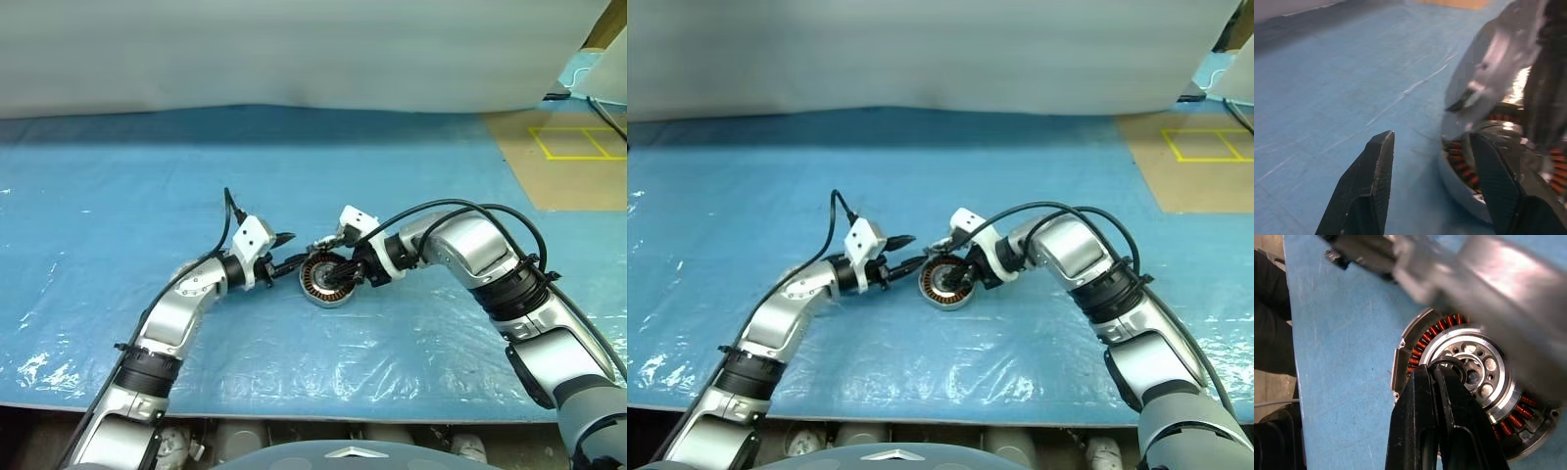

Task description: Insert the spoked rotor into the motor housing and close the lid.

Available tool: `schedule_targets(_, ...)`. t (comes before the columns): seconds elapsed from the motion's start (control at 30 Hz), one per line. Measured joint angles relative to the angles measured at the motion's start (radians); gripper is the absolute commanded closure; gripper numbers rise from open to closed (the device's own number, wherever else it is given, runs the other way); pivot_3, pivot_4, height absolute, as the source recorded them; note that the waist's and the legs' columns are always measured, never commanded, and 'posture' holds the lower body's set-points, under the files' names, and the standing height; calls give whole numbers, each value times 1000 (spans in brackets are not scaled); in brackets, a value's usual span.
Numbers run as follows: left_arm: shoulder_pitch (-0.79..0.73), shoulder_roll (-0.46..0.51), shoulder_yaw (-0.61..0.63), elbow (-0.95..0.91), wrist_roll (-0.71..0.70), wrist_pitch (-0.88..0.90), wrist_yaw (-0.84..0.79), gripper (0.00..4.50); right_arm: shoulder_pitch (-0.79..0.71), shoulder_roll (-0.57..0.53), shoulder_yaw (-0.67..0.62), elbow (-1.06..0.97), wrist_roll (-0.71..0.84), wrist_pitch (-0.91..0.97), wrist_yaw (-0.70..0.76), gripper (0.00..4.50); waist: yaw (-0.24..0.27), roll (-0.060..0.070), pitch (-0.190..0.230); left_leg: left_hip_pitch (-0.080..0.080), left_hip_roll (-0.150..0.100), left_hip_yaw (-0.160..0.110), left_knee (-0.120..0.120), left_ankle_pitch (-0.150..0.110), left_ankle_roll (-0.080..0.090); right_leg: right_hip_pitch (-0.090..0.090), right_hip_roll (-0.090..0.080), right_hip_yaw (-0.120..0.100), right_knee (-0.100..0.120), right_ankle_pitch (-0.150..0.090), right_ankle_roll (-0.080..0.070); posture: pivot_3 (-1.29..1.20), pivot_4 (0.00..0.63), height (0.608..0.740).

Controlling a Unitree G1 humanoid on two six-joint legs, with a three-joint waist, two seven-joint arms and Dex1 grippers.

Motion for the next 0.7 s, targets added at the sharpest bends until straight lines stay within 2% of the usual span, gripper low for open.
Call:
schedule_targets(0.3,36,109,7,-54,-60,35,-131,1946,-8,4,-9,-25,17,5,1,4424,0,0,0,1,0,0,0,0,0,0,0,0,0,0,0,0,150,740)
schedule_targets(0.5,35,189,4,-8,-3,-15,-164,1946,-37,-11,48,-18,-23,-16,-2,4424,-1,0,0,1,0,0,0,0,0,0,0,0,0,0,0,0,150,740)
schedule_targets(0.7,44,193,27,0,-39,-28,-194,1946,-37,-24,89,-14,-65,-51,-5,4424,0,0,0,0,0,0,0,0,0,0,0,0,0,0,0,0,150,740)
